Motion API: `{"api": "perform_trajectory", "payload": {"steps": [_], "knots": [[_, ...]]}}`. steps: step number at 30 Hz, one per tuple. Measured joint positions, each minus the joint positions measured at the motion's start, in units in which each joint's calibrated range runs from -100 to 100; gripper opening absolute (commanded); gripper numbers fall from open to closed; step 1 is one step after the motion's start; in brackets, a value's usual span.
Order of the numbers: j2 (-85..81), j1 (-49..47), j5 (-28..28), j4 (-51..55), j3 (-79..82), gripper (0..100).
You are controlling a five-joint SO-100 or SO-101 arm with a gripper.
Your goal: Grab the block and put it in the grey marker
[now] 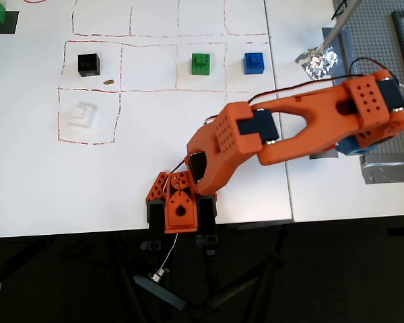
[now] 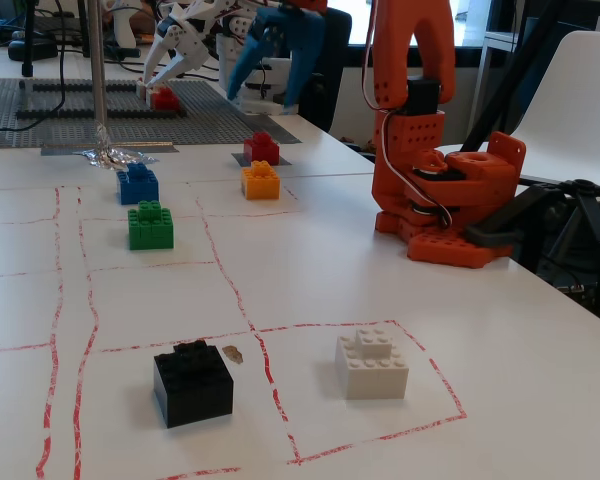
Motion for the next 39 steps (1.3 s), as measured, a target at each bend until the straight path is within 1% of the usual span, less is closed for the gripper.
{"api": "perform_trajectory", "payload": {"steps": [2,4,5,7,10,13,15,18,21,26,30,34,39], "knots": [[-4.0,-0.3,1.4,3.4,-0.2,25],[-7.1,-0.5,3.2,8.9,-0.7,22],[-8.7,-0.6,3.7,11.1,-0.7,21],[-12.0,-0.6,4.3,16.3,-0.5,17],[-20.4,-0.8,4.9,16.3,6.9,11],[-26.8,-7.0,4.7,16.3,16.2,7],[-29.7,-13.1,3.3,16.3,21.8,4],[-32.8,-22.6,-1.2,16.3,28.0,2],[-33.8,-34.4,-7.0,15.2,32.6,0],[-33.8,-53.3,-18.3,8.3,37.6,0],[-34.7,-66.1,-28.0,-0.1,40.6,0],[-35.6,-73.1,-36.1,-8.8,41.1,0],[-41.3,-78.5,-42.7,-20.2,46.0,0]]}}
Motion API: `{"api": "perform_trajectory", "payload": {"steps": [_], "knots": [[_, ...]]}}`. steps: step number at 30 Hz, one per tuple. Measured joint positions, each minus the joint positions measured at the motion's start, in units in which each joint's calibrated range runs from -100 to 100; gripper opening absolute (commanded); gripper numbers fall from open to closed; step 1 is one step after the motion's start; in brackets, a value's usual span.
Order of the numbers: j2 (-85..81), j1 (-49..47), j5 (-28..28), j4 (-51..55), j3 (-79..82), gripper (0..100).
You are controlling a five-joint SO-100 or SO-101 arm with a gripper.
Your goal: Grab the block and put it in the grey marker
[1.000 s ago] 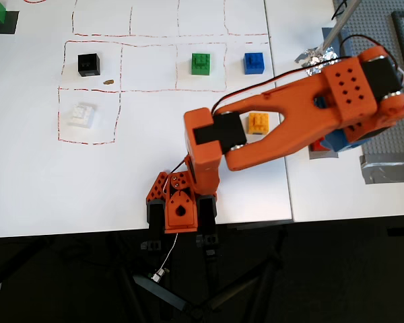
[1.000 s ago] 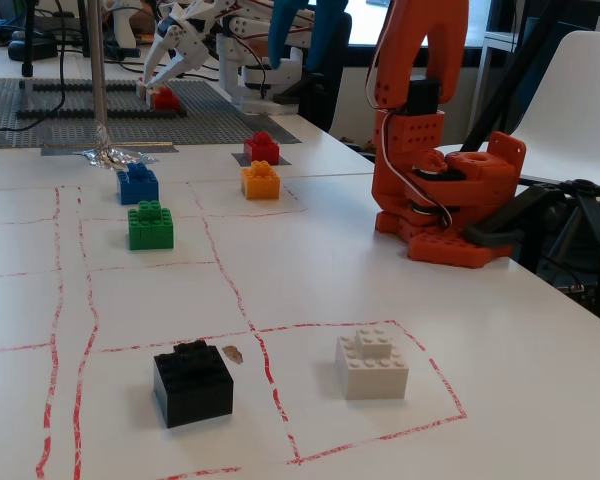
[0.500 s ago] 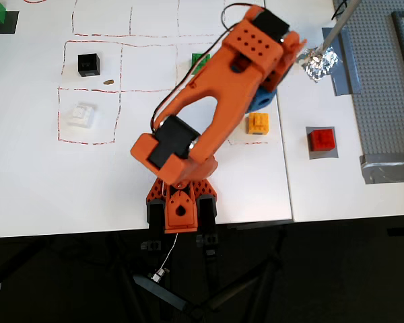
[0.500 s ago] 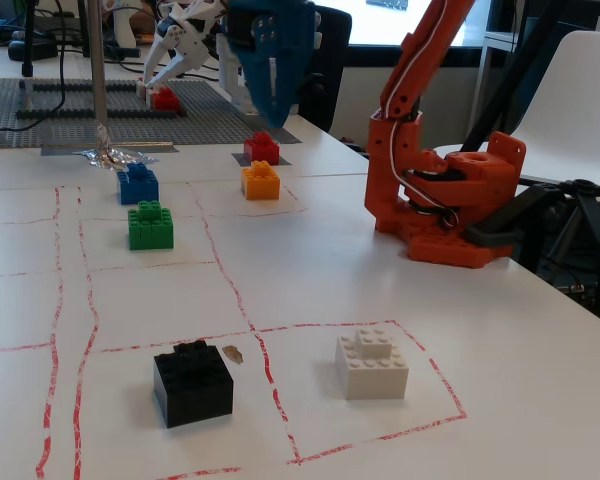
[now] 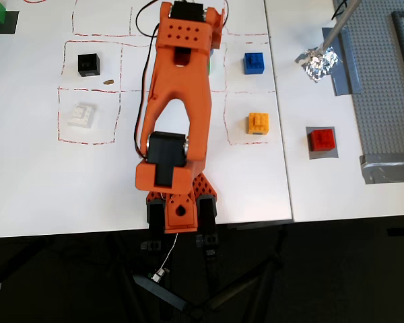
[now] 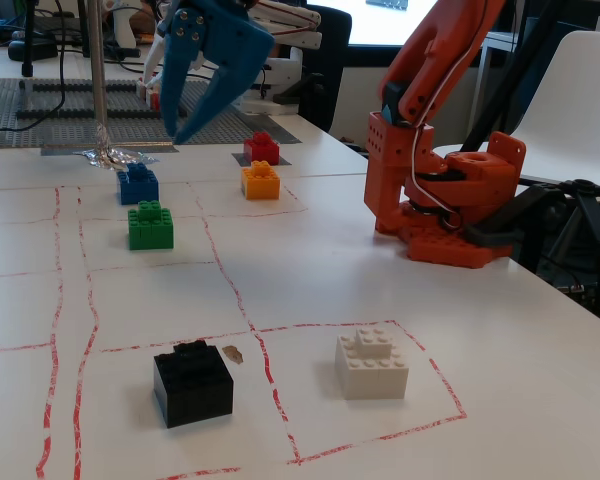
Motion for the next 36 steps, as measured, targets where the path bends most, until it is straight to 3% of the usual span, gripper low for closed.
{"api": "perform_trajectory", "payload": {"steps": [11,29,36], "knots": [[-16.1,-2.5,-4.4,-21.4,21.6,0],[-44.2,-12.7,-6.6,-22.7,56.7,0],[-51.1,-13.1,-6.5,-22.7,62.1,0]]}}
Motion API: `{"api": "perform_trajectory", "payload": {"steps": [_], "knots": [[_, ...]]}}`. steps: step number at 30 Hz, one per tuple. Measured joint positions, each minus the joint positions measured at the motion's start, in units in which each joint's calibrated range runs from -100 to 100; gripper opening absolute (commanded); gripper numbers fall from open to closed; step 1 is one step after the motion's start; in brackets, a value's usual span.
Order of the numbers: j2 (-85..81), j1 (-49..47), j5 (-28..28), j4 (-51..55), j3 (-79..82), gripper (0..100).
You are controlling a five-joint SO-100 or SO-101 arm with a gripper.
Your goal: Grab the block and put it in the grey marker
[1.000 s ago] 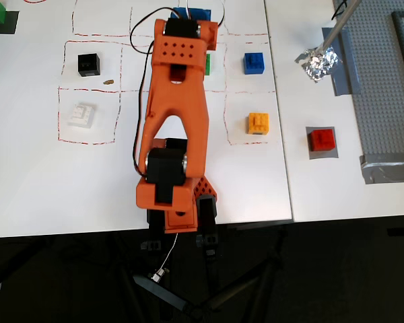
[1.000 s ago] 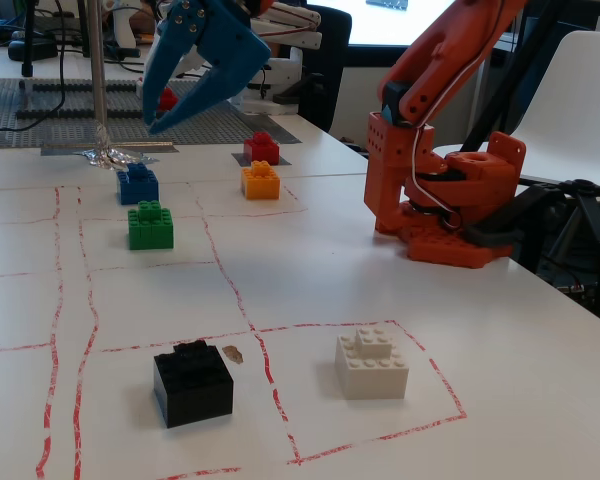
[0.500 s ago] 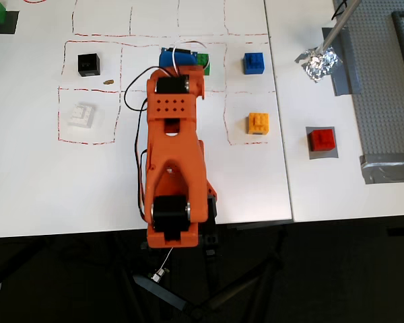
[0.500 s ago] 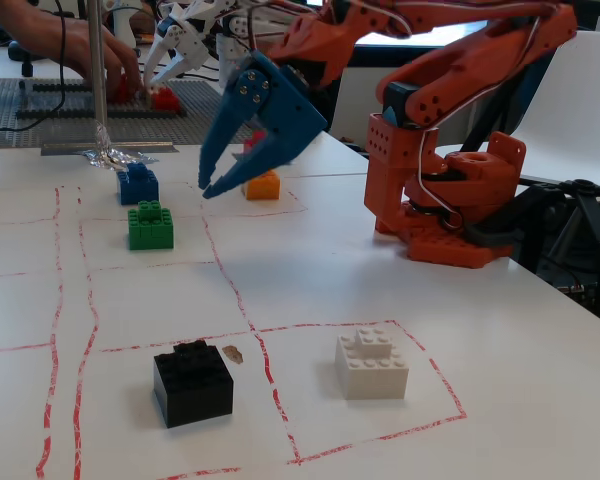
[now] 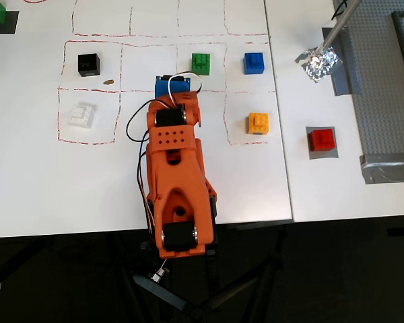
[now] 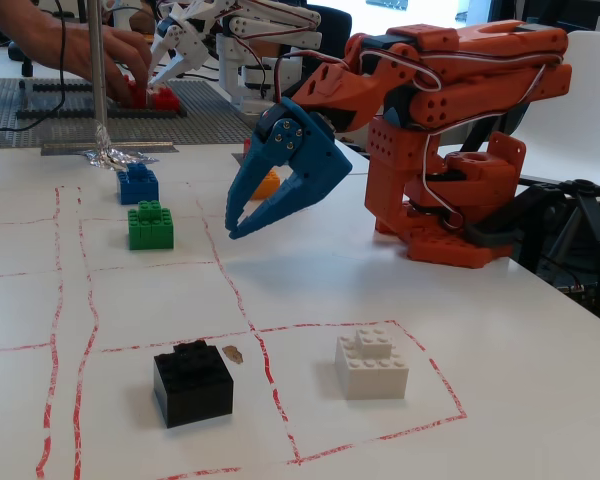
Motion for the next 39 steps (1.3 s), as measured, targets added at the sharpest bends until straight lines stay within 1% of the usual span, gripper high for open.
{"api": "perform_trajectory", "payload": {"steps": [13,24,39], "knots": [[-11.1,0.1,-0.1,6.4,0.9,0],[-16.8,0.1,-0.1,11.5,1.2,0],[-16.6,0.1,-0.1,11.7,1.2,0]]}}
